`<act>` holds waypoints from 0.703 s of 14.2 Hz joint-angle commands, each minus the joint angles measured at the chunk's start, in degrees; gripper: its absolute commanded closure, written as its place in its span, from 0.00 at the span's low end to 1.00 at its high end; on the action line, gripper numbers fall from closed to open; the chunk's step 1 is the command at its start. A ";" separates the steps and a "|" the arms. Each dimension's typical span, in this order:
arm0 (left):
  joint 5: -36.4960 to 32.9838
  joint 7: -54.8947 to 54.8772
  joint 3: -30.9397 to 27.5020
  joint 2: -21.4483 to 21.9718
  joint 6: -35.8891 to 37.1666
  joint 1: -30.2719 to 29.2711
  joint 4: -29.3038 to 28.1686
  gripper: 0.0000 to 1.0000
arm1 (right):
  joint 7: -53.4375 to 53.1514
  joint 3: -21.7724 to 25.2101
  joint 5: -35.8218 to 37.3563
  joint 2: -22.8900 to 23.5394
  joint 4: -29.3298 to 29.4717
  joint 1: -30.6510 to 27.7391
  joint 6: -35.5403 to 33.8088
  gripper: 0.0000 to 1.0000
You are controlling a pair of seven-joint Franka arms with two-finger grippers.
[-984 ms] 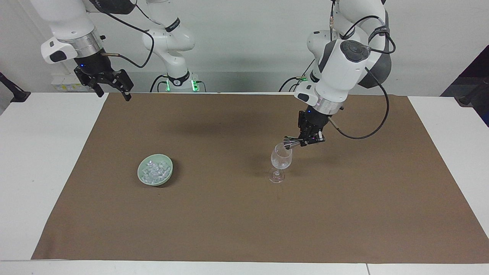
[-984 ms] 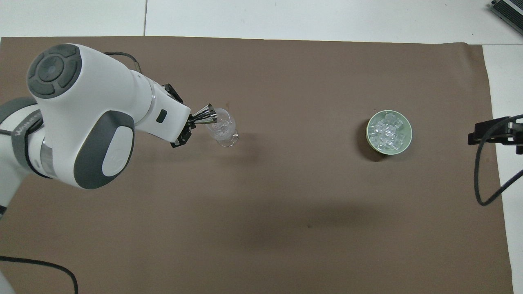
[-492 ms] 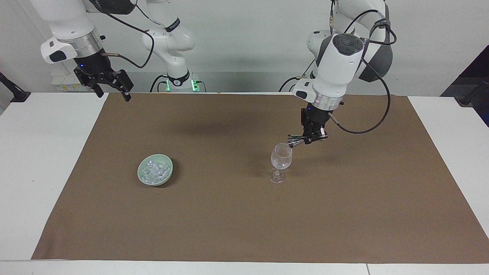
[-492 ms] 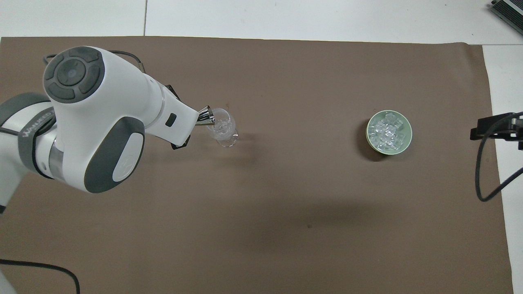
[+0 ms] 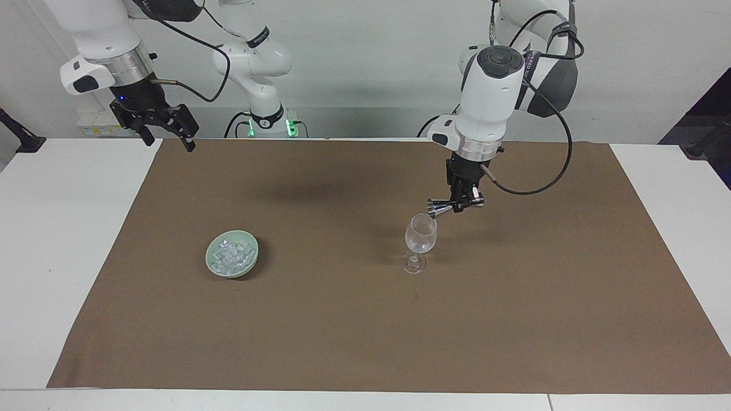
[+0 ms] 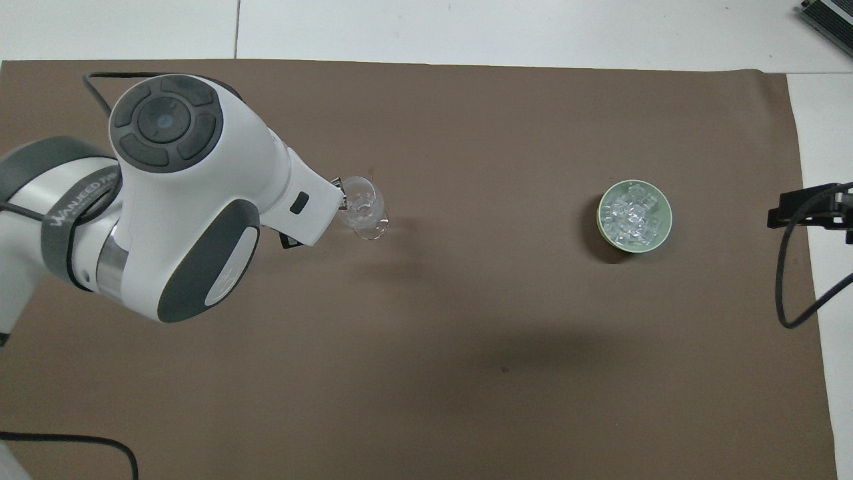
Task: Pour wine and add ice with both arms
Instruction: 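Tilt the metal cup over the glass with the left gripper to pour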
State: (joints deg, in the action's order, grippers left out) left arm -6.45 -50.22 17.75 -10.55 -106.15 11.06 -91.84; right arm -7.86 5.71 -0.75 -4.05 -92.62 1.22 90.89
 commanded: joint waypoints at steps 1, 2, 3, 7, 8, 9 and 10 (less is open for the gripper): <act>-2.25 1.78 -1.04 -1.58 2.35 2.47 3.15 1.00 | 1.27 -0.34 -0.22 -1.57 -2.03 -0.87 1.22 0.00; -2.33 2.31 -1.05 -1.66 2.44 2.57 3.15 1.00 | 1.10 -0.34 -0.22 -1.57 -2.12 -0.87 1.22 0.00; -2.33 2.40 -1.05 -1.66 2.44 2.57 3.15 1.00 | 1.10 -0.34 -0.22 -1.57 -2.21 -0.87 1.30 0.00; -1.72 1.44 -1.31 -1.23 2.44 0.64 3.33 1.00 | 1.36 -0.34 -0.22 -1.66 -2.56 -0.87 1.39 0.00; -1.46 1.26 -1.31 -1.14 2.27 -0.32 3.42 1.00 | 1.36 -0.34 -0.22 -1.75 -2.65 -0.87 1.39 0.00; -1.19 0.74 -1.40 -0.96 2.09 -1.64 3.42 1.00 | 1.45 -0.34 -0.22 -1.75 -2.91 -0.78 1.48 0.00; -0.24 -0.74 -1.31 -0.96 1.91 -3.39 3.33 1.00 | 1.53 -0.43 -0.22 -1.75 -3.26 -0.78 1.57 0.00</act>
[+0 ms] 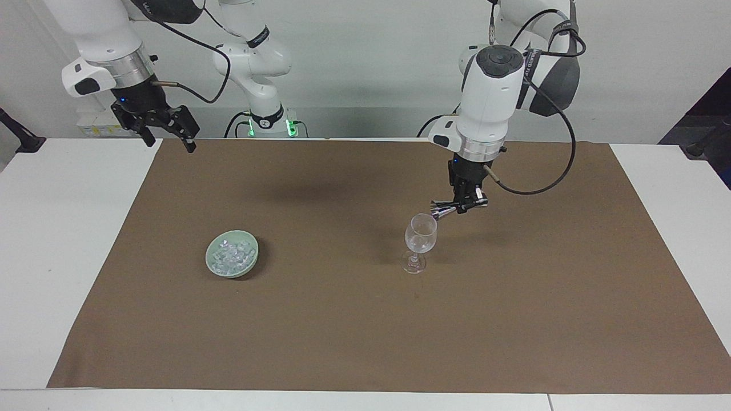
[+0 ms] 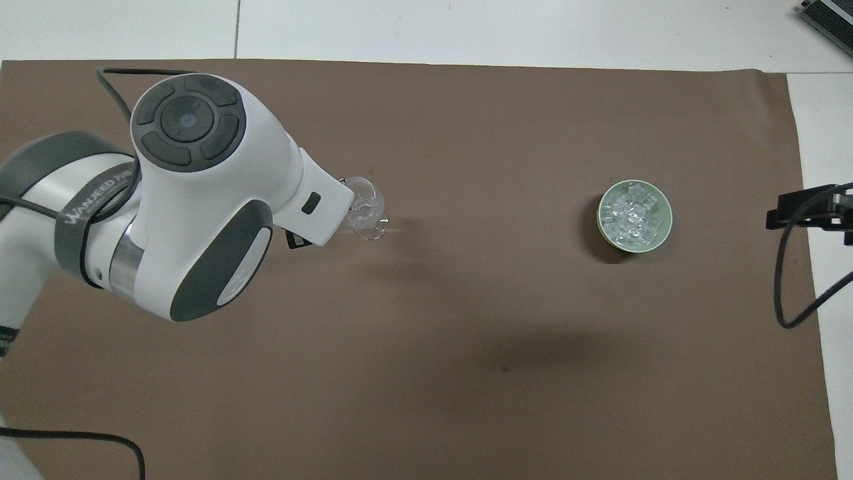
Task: Pour wine and add ice with both arms
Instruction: 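Carry the cup back with the left gripper while the right gripper reaches the bowl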
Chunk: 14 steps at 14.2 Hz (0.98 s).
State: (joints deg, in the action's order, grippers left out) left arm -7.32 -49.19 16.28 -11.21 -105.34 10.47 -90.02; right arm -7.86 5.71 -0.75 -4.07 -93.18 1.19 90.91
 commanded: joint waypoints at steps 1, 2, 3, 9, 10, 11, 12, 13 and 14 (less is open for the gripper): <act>3.08 -4.22 0.15 -0.22 0.84 -4.57 1.51 1.00 | 1.62 -0.43 -0.13 -1.56 -3.32 -0.66 2.42 0.00; 6.24 -7.29 0.15 -0.22 0.40 -6.85 1.43 1.00 | 1.54 -0.69 -0.22 -1.47 -4.46 -0.57 4.43 0.00; 9.14 -10.89 0.15 -0.39 -0.04 -9.57 1.34 1.00 | 1.53 -0.87 -0.22 -1.21 -5.60 -0.31 6.19 0.00; 30.49 -37.68 0.15 -2.76 -0.49 -25.39 -0.41 1.00 | 7.92 -3.68 -0.66 4.67 -8.16 -0.13 15.16 0.00; 34.35 -42.52 0.15 -3.81 0.47 -28.46 -0.86 1.00 | 11.17 -3.77 -0.66 5.81 -8.25 -0.13 15.61 0.00; 38.40 -46.57 0.15 -5.48 3.27 -31.19 -0.86 1.00 | 13.46 -3.77 -0.66 6.69 -8.42 -0.13 16.22 0.00; 43.05 -51.31 0.15 -7.41 6.08 -34.17 -0.86 1.00 | 14.18 -3.77 -0.66 7.57 -9.21 -0.13 17.62 0.00; 46.05 -55.27 0.07 -9.17 7.93 -36.81 -0.86 1.00 | 14.19 -3.77 -0.66 8.10 -10.00 -0.04 20.42 0.00; 47.91 -58.27 -0.02 -10.84 9.52 -39.02 -0.86 1.00 | 14.54 -3.77 -0.66 8.98 -10.53 -0.04 22.88 0.00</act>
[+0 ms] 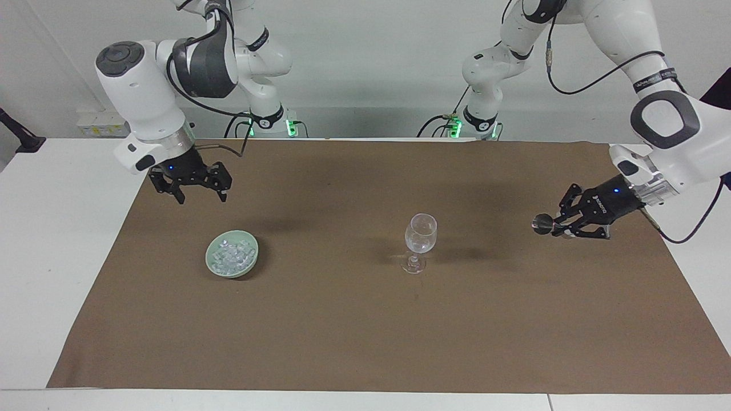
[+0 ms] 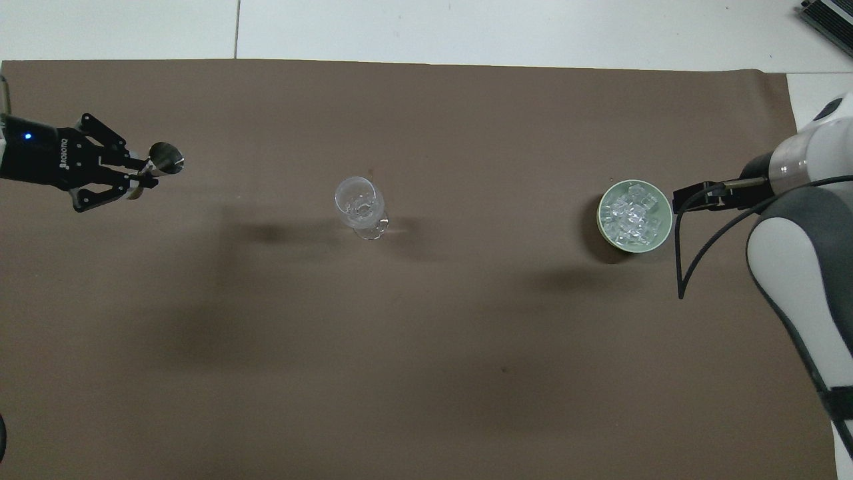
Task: Pour wine and add ice with both arms
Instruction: 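Carry the cup back with the left gripper while the right gripper reaches the bowl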
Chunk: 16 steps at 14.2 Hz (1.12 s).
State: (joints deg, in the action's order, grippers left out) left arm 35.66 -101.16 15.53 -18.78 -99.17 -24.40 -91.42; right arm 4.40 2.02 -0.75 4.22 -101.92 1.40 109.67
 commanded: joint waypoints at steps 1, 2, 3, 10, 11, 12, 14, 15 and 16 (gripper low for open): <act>7.20 -8.42 0.82 -4.93 5.29 -6.43 0.45 1.00 | 2.71 -0.08 -0.66 1.31 -2.49 -0.35 5.46 0.00; 9.84 -10.70 0.73 -6.69 7.57 -8.63 0.19 1.00 | 2.98 -0.17 -0.66 2.10 -2.93 -0.26 7.30 0.00; 12.65 -13.60 0.73 -8.54 10.72 -11.17 -0.16 1.00 | 2.90 -0.35 -0.66 2.81 -3.28 -0.26 9.84 0.00; 20.32 -26.62 0.73 -22.87 20.86 -17.43 0.45 1.00 | 3.42 -1.23 -0.48 7.12 -8.64 -0.26 18.12 0.00; 20.41 -26.90 0.73 -24.01 21.04 -18.48 0.45 1.00 | 3.77 -1.23 -0.48 7.12 -10.30 -0.26 19.17 0.00; 21.37 -27.25 0.73 -24.63 22.00 -19.19 0.45 1.00 | 3.60 -1.31 -0.48 7.03 -11.62 -0.17 20.84 0.00; 22.96 -29.52 0.47 -25.60 22.80 -19.81 0.27 1.00 | 3.77 -1.32 -0.22 7.03 -13.13 -0.17 21.64 0.00; 23.22 -29.97 0.29 -26.13 22.80 -20.25 0.10 1.00 | 3.77 -1.32 -0.04 7.12 -14.00 -0.17 21.73 0.00; 24.35 -30.50 0.20 -27.00 22.80 -20.34 -0.25 1.00 | 3.77 -1.32 -0.04 7.56 -14.53 -0.17 22.34 0.00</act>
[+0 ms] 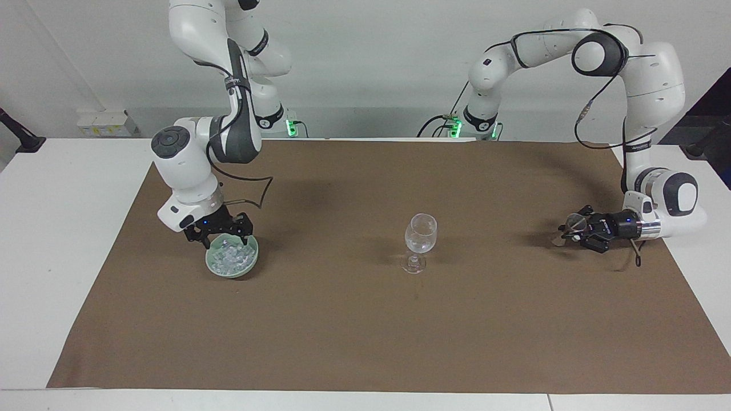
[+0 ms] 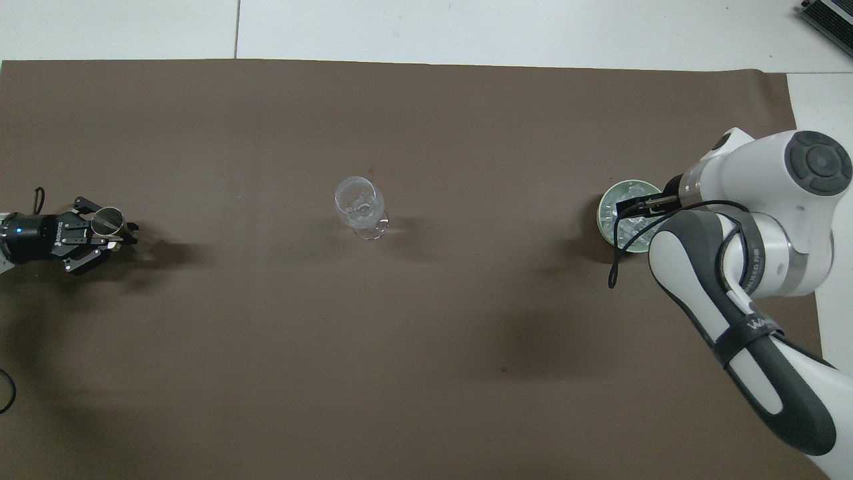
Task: Pour wine and add ice with both arms
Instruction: 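Lower the cup with the left gripper while the right gripper grasps ice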
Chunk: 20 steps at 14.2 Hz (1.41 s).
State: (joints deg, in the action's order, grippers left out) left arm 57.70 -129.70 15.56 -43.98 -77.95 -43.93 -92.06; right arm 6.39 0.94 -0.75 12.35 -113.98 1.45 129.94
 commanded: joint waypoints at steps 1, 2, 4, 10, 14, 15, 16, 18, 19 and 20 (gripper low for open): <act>2.85 -2.48 0.17 -2.42 1.83 -0.81 0.39 1.00 | 2.14 -0.24 0.04 -0.31 -3.00 -0.22 2.68 0.00; 2.86 -2.58 0.17 -2.60 2.01 -0.81 0.48 1.00 | 2.23 -0.24 0.13 -0.22 -3.18 -0.22 2.78 0.00; 2.86 -2.58 0.08 -2.77 1.92 -0.81 0.39 1.00 | 2.23 -0.24 2.06 -0.22 -3.44 -0.22 2.69 0.00; 2.33 -4.33 -0.27 -4.44 1.75 -0.63 0.31 1.00 | 1.88 -0.24 2.51 0.74 -3.36 -0.22 4.36 0.05; 2.33 -4.42 -0.27 -5.32 1.57 -0.54 0.39 0.98 | 1.70 -0.24 2.51 2.06 -3.09 -0.22 6.37 0.14; 2.33 -4.42 -0.27 -5.32 1.57 -0.54 0.39 0.96 | 1.70 -0.24 2.51 2.67 -3.09 -0.22 7.51 0.14; 2.33 -4.42 -0.27 -5.32 1.57 -0.54 0.39 0.92 | 1.87 -0.24 2.59 2.77 -3.09 -0.22 7.44 0.14; 2.33 -4.34 -0.27 -5.32 1.57 -0.54 0.39 0.76 | 1.96 -0.24 2.59 2.85 -2.74 -0.22 6.83 0.14; 2.33 -4.34 -0.27 -5.32 1.57 -0.54 0.39 0.68 | 1.96 -0.24 2.68 2.85 -2.57 -0.22 6.82 0.14; 2.33 -4.25 -0.36 -5.32 1.57 -0.54 0.57 0.61 | 1.96 -0.24 2.68 2.85 -2.56 -0.22 6.82 0.14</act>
State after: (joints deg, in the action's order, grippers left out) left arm 59.32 -133.14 15.53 -48.74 -77.54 -44.45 -92.08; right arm 7.20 0.94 1.25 14.92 -116.86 1.45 136.36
